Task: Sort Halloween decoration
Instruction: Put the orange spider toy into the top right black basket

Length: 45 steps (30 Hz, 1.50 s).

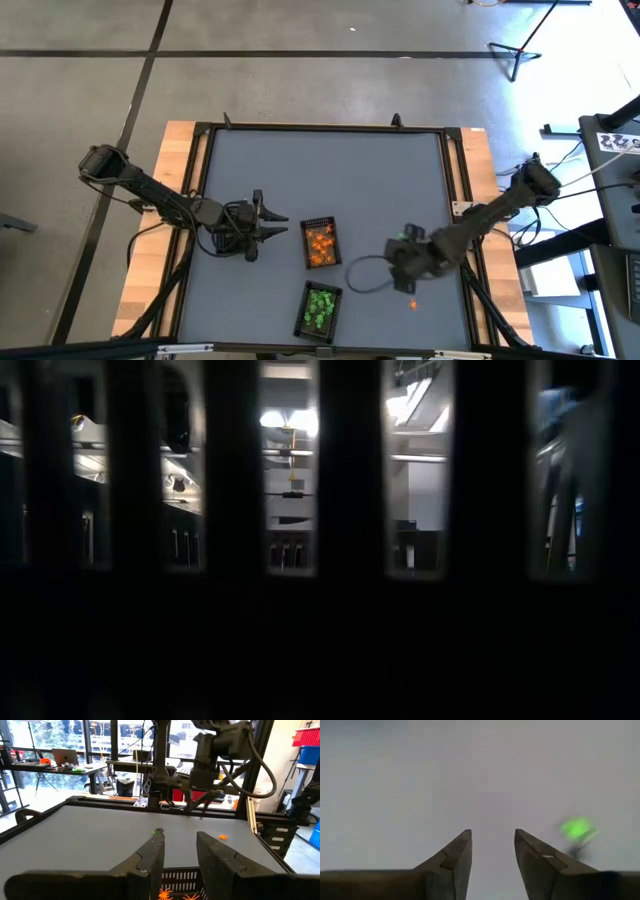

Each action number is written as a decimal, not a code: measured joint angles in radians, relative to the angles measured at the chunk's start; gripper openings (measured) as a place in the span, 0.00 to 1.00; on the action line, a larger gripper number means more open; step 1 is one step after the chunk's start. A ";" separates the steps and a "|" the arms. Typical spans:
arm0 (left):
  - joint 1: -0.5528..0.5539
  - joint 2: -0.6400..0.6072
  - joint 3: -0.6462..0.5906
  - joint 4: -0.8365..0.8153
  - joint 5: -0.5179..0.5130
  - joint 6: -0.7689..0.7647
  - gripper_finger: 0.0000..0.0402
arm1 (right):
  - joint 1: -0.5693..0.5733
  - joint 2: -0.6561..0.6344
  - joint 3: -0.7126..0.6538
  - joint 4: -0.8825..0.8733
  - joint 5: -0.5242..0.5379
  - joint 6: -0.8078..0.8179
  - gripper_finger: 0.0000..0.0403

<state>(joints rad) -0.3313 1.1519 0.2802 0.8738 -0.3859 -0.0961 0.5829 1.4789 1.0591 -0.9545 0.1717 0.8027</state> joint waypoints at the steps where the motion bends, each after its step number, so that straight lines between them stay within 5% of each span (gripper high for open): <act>1: 0.000 0.000 0.000 0.000 0.000 0.000 0.26 | 0.030 -0.020 -0.035 0.025 -0.029 0.055 0.36; 9: 0.001 0.000 0.000 0.001 -0.015 -0.008 0.26 | 0.257 -0.004 -0.229 0.419 -0.098 0.263 0.36; 20: 0.001 0.000 0.000 0.002 -0.021 -0.028 0.26 | 0.414 0.151 -0.223 0.431 -0.084 0.468 0.36; 27: 0.001 0.000 0.000 0.002 -0.019 -0.034 0.26 | 0.418 0.214 -0.218 0.422 -0.063 0.490 0.31; 35: 0.001 0.000 0.000 0.002 -0.018 -0.036 0.26 | 0.404 0.171 -0.222 0.373 -0.037 0.477 0.02; 45: 0.001 0.000 0.000 0.002 -0.016 -0.036 0.26 | 0.278 0.100 -0.228 0.331 0.050 0.324 0.01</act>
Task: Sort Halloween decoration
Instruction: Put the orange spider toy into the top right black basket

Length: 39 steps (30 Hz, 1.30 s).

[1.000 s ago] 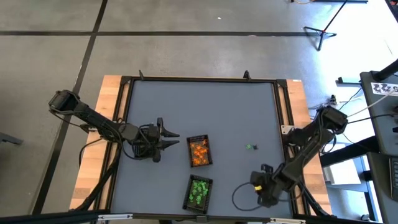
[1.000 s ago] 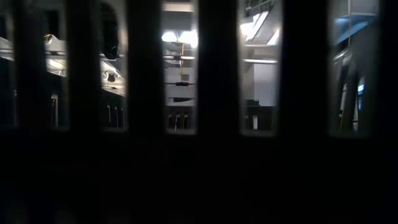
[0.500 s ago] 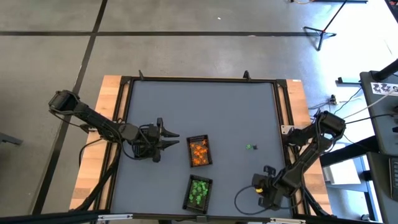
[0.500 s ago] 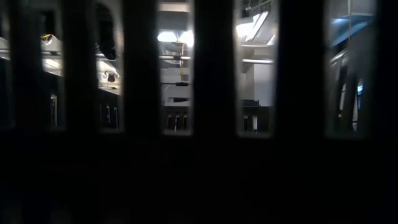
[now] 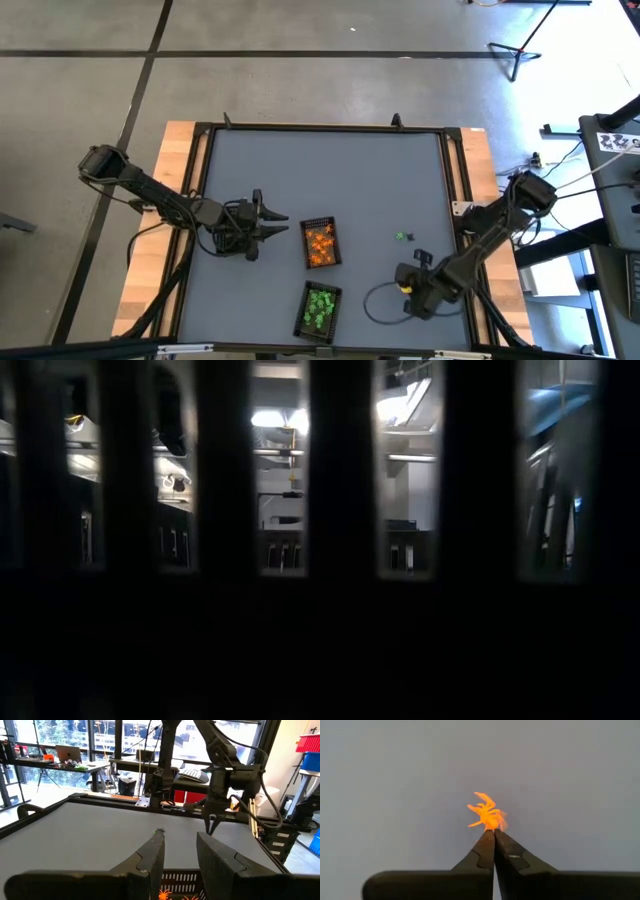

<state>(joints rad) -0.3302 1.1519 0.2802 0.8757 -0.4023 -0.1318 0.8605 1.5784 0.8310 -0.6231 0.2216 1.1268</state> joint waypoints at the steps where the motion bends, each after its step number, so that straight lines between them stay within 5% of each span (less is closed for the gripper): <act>1: 0.000 0.000 0.000 0.000 0.000 0.000 0.26 | -0.027 -0.005 0.000 0.000 0.006 -0.034 0.01; 11: 0.000 0.000 0.000 -0.003 0.000 0.003 0.26 | -0.321 -0.064 0.019 0.049 0.011 -0.440 0.00; 15: 0.000 0.000 0.000 -0.014 0.000 0.003 0.26 | -0.383 -0.065 0.040 0.026 -0.083 -0.503 0.00; 22: 0.000 0.000 0.000 -0.024 -0.001 0.001 0.26 | -0.305 -0.062 0.040 -0.003 -0.252 -0.382 0.12; 32: 0.000 0.000 0.000 -0.016 -0.001 -0.023 0.26 | -0.179 0.012 0.040 -0.010 -0.069 -0.203 0.41; 39: 0.000 0.000 0.000 -0.001 -0.001 -0.024 0.26 | -0.180 0.128 0.047 -0.009 -0.103 -0.207 0.43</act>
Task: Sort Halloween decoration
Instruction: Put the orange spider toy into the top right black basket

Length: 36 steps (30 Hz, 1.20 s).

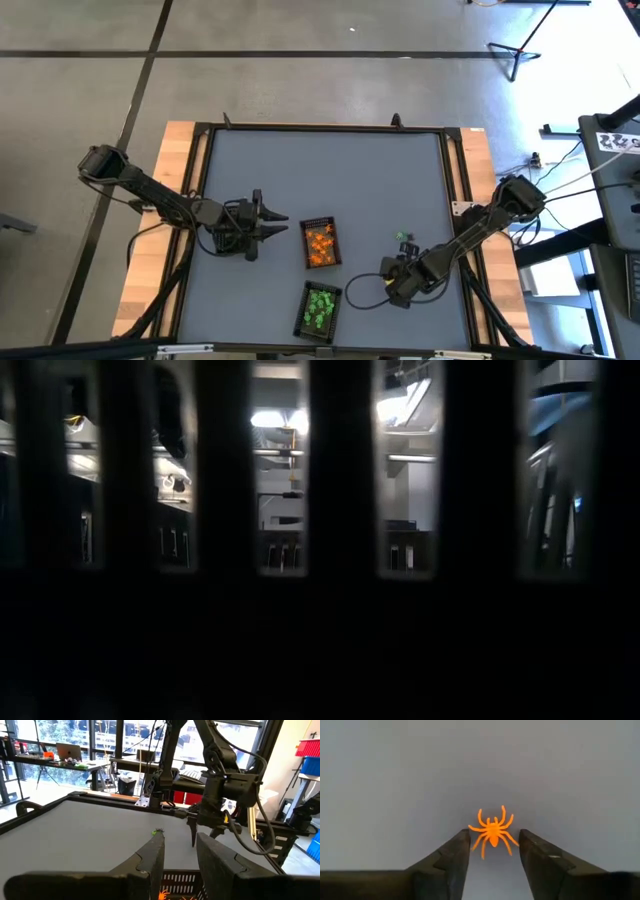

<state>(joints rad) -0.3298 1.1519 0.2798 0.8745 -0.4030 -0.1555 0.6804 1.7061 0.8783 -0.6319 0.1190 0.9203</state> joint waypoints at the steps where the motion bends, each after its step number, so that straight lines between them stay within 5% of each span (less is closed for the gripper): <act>1: 0.000 0.000 0.000 0.000 0.000 0.000 0.26 | 0.000 0.003 0.001 -0.002 -0.003 0.000 0.41; 12: 0.000 0.000 0.000 0.001 0.000 0.000 0.26 | -0.001 -0.083 -0.012 -0.047 0.046 -0.012 0.02; 25: 0.000 0.000 0.000 0.000 0.000 0.000 0.26 | -0.083 -0.172 -0.009 -0.084 0.100 -0.075 0.00; 36: 0.000 0.000 0.000 -0.018 0.000 0.007 0.26 | -0.274 -0.193 0.165 0.000 0.196 -0.431 0.00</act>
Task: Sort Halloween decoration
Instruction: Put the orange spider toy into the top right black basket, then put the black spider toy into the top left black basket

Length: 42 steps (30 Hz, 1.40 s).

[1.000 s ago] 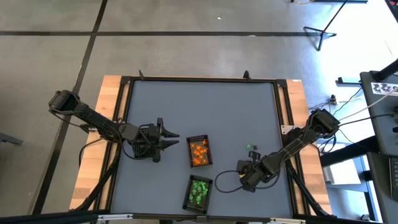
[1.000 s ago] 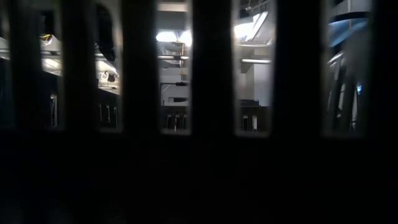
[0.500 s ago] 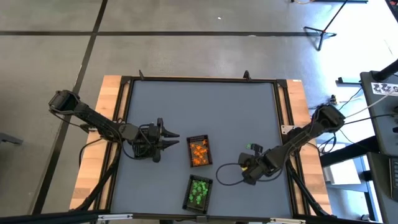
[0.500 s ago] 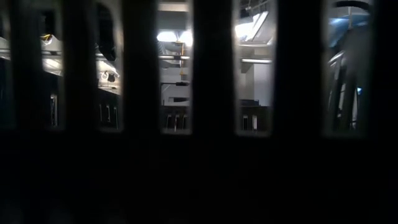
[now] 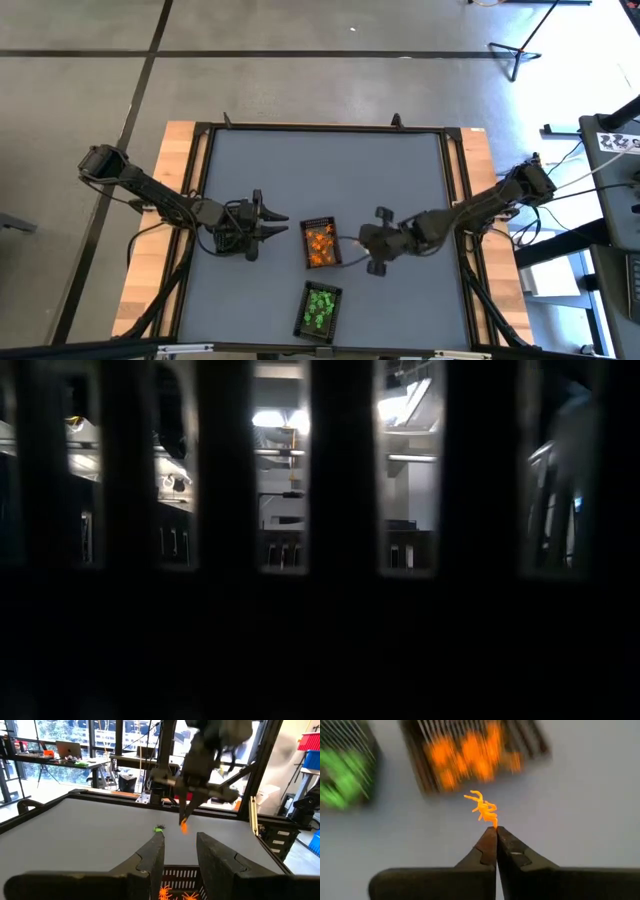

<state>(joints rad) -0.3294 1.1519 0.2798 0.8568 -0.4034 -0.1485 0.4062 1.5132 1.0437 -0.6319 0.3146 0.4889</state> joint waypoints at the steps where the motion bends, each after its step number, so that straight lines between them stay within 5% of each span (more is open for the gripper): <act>1: 0.000 0.000 0.000 -0.004 0.000 0.001 0.26 | -0.015 0.000 0.015 0.048 -0.002 -0.042 0.00; 12: 0.000 0.000 0.000 -0.012 -0.006 0.002 0.26 | -0.174 0.054 0.037 0.497 -0.264 -0.317 0.09; 16: 0.000 0.000 0.000 -0.016 -0.006 0.002 0.26 | -0.200 0.063 0.036 0.490 -0.328 -0.317 0.24; 21: 0.000 0.000 0.000 -0.019 -0.006 0.001 0.26 | -0.204 0.023 0.035 0.328 -0.242 -0.293 0.37; 29: 0.000 0.000 0.000 -0.019 -0.006 -0.002 0.26 | -0.133 -0.124 -0.041 -0.160 -0.026 0.005 0.34; 42: 0.000 0.000 0.000 -0.018 -0.007 -0.005 0.26 | 0.030 -0.333 -0.431 -0.232 -0.149 0.577 0.33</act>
<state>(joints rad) -0.3298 1.1519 0.2794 0.8385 -0.4103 -0.1539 0.4361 1.1800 0.6131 -0.8642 0.1658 1.0659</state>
